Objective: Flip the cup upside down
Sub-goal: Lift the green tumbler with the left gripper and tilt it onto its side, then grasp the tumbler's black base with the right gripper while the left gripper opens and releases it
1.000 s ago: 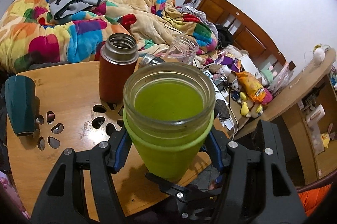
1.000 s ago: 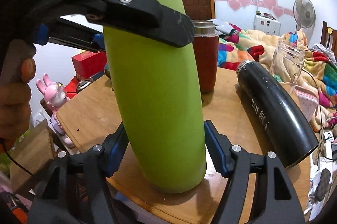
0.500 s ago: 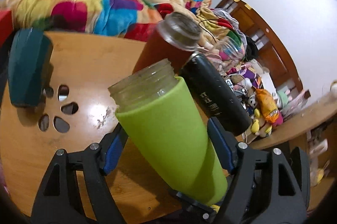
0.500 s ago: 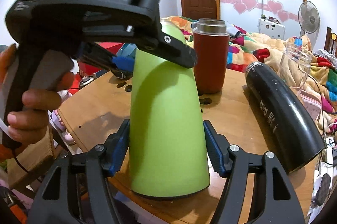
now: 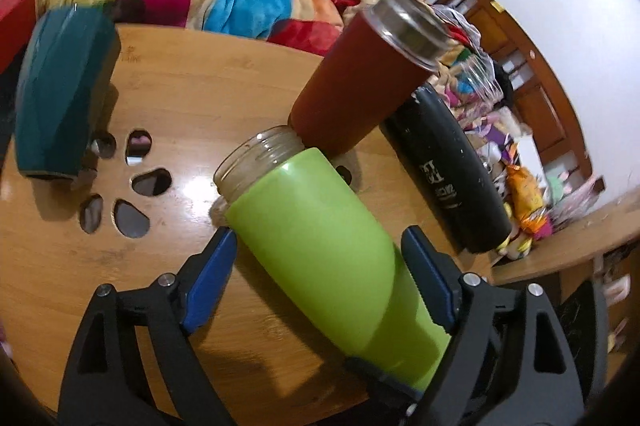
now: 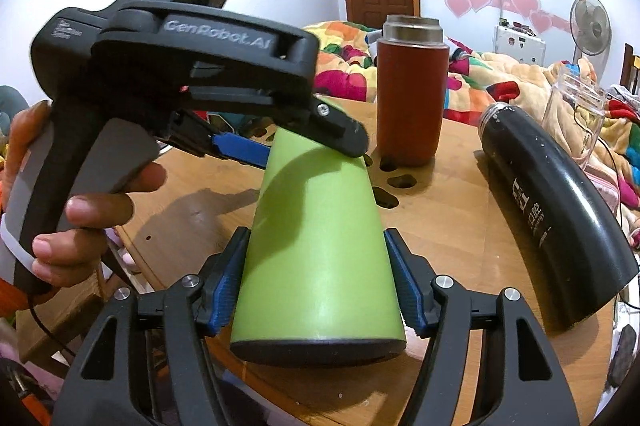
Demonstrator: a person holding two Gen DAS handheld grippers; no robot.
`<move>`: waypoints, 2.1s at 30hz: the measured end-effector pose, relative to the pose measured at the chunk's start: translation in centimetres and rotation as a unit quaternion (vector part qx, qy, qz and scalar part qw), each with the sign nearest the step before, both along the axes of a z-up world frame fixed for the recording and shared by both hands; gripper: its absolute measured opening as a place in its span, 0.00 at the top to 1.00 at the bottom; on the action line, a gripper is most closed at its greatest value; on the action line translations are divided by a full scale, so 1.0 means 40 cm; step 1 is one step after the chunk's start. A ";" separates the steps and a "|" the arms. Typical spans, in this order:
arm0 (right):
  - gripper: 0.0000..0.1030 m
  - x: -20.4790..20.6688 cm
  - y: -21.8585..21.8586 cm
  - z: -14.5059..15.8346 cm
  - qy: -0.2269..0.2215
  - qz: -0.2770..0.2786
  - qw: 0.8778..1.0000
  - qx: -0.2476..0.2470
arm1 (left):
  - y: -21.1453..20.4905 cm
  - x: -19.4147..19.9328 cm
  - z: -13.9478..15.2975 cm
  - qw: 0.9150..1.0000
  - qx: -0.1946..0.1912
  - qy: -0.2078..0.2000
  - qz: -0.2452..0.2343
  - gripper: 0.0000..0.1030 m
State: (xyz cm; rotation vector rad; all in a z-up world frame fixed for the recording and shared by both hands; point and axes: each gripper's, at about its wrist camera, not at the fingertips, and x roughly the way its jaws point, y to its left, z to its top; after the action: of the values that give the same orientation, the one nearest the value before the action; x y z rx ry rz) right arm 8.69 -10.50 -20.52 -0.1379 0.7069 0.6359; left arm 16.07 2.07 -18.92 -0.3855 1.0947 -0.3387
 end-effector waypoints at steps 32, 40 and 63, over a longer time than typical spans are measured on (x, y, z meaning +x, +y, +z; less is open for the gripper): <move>0.38 -0.125 -0.090 0.135 -0.031 -0.036 0.999 0.014 | -0.104 -0.167 0.156 0.987 0.077 -0.113 -0.079 0.90; 0.38 -0.117 -0.058 0.209 -0.065 -0.014 0.998 0.019 | -0.042 -0.181 0.200 0.988 0.063 -0.128 -0.052 0.90; 0.38 0.123 0.145 0.318 -0.008 0.041 0.997 -0.058 | 0.125 -0.205 0.209 0.982 0.106 -0.154 0.005 0.61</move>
State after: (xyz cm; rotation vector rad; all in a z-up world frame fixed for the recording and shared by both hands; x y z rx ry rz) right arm 13.61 -4.69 -7.78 -0.2798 0.7254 0.6724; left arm 7.87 7.09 -10.55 -0.1409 0.8146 -0.2594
